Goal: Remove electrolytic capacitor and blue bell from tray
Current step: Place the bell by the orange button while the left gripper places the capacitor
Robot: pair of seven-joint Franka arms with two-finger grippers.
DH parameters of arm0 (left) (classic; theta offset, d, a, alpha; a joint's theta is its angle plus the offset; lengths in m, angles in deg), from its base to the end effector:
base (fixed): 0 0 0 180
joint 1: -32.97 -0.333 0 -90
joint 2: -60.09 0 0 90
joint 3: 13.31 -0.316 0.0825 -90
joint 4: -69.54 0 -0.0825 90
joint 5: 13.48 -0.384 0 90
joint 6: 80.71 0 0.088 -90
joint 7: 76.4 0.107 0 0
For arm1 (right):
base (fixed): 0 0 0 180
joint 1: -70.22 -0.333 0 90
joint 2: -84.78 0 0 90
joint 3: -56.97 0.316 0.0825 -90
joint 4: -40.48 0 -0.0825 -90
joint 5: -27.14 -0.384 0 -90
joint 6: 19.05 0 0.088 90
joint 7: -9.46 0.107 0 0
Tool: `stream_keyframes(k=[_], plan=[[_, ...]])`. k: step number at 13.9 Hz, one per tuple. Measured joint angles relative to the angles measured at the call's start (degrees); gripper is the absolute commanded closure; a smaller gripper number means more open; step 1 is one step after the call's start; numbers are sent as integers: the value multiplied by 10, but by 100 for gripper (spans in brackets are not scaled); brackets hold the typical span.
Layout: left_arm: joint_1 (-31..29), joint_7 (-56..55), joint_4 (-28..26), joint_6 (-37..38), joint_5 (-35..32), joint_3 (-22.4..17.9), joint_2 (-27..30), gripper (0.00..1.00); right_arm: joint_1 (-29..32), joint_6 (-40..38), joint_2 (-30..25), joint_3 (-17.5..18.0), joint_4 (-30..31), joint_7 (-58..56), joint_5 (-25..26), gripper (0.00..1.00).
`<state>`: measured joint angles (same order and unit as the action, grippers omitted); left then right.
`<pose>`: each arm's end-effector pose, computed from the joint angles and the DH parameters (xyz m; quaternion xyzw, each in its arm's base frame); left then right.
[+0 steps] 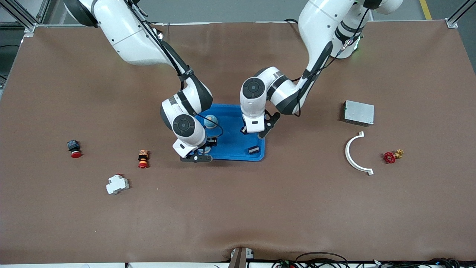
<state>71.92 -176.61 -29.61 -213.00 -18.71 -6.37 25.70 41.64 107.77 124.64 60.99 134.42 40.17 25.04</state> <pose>0.4714 -0.4730 0.2360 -0.8990 -0.4379 0.0031 0.0075 0.5704 0.3603 0.2006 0.9975 -0.0022 -0.0706 0.0002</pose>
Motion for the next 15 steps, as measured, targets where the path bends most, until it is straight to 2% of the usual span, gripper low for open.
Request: stream_keyframes(k=[3, 5, 9, 11, 13, 15], plan=[[-30, 21, -1, 63, 0, -1, 67, 100, 21, -67, -47, -8, -10, -59, 0, 95], [-43, 33, -5, 79, 0, -1, 90, 100, 52, -100, -91, -10, 5, -124, 6, 95], [-46, 36, -15, 81, 0, -1, 91, 100, 102, -109, -212, -11, 121, -194, 74, 95], [-59, 54, -14, 102, 0, -1, 96, 100, 127, -109, -267, -11, 183, -234, 82, 95], [-89, 91, -18, 133, 0, -3, 114, 100, 171, -105, -303, -11, 231, -295, 83, 94], [-130, 135, -41, 147, 0, -4, 141, 100, 231, -87, -312, -12, 257, -383, 85, 94]])
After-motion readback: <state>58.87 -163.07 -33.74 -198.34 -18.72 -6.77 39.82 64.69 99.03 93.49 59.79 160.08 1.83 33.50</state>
